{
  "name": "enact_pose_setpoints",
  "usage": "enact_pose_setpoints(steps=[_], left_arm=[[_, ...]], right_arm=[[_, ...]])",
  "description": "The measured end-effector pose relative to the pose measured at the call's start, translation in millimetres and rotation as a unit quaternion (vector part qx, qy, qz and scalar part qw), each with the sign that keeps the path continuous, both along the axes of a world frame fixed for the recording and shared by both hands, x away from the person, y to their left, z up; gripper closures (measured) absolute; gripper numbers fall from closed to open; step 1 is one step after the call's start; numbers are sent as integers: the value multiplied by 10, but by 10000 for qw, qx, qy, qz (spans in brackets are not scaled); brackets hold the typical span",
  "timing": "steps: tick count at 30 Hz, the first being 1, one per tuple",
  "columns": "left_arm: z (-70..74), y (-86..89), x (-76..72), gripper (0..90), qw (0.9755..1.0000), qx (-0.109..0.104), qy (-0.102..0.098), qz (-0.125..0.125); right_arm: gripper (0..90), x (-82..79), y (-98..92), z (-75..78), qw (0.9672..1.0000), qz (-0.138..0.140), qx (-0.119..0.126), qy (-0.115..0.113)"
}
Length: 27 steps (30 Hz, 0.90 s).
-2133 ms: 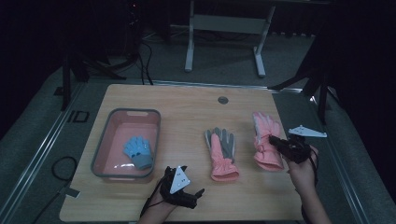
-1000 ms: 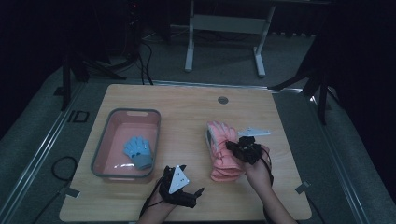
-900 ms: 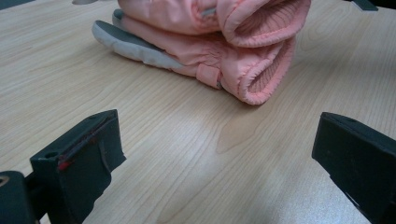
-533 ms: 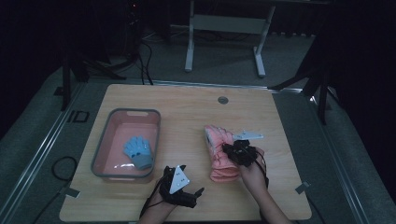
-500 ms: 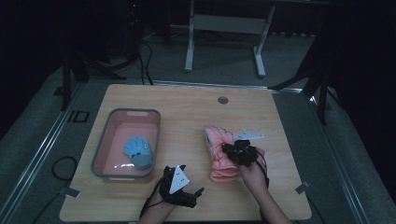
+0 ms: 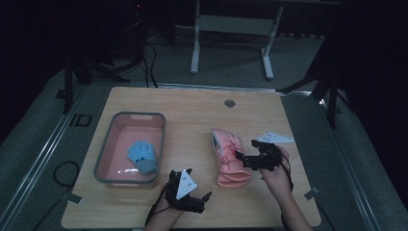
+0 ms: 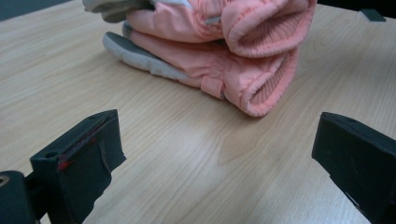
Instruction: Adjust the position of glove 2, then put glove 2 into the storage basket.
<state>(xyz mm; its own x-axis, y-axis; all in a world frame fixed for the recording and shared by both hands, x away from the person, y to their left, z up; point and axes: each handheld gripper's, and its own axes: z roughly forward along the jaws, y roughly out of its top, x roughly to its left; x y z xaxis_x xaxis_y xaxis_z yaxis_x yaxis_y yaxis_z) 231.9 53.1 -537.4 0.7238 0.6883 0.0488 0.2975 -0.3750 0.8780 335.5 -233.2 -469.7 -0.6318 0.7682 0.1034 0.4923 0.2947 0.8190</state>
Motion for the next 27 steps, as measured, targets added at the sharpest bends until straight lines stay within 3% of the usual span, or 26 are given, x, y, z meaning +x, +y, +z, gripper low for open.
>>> enact_pose_setpoints(steps=[2, 4, 5, 7, 9, 13, 15, 17, 19, 22, 24, 26, 27], left_arm=[[31, 0, 12, 36, 10000, 0, -41, 54], [79, 6, 31, 37, 9999, -71, -14, 113], [110, 8, 39, 38, 9998, -153, 14, 125], [188, 11, 61, 38, 9992, -377, 104, 62], [283, -16, 89, 39, 9988, -428, 232, -14], [478, -109, 172, 45, 9992, -318, 220, -56], [583, -165, 222, 83, 9994, -269, 221, -49], [669, -222, 273, 133, 9997, -147, 98, -155], [731, -291, 340, 167, 9996, 54, 27, -288], [795, -379, 433, 338, 9992, 77, -127, -375], [822, -441, 524, 362, 9992, 28, -41, -406], [836, -492, 607, 418, 9995, -17, -124, -294], [841, -513, 659, 423, 9996, -21, -108, -260]], right_arm=[[137, -10, -44, 11, 9997, 93, -24, -221], [127, -22, -73, 17, 9982, 158, -308, -488], [126, -34, -92, 20, 9972, 138, -339, -652], [126, -37, -133, 36, 9972, 251, -402, -579], [127, -41, -177, 54, 9972, 205, -513, -495], [123, -12, -290, 79, 9986, 191, -457, -185], [104, -2, -339, 92, 9994, 141, -302, -121], [100, 1, -381, 105, 9998, 184, -88, -48], [103, -4, -399, 110, 9998, 124, -108, -129], [162, 5, -416, 111, 9994, 70, -276, -199], [222, 21, -420, 113, 9990, 27, -379, -237], [365, 53, -435, 122, 9994, -33, -299, -185], [386, 73, -443, 126, 9995, -48, -264, -161]])
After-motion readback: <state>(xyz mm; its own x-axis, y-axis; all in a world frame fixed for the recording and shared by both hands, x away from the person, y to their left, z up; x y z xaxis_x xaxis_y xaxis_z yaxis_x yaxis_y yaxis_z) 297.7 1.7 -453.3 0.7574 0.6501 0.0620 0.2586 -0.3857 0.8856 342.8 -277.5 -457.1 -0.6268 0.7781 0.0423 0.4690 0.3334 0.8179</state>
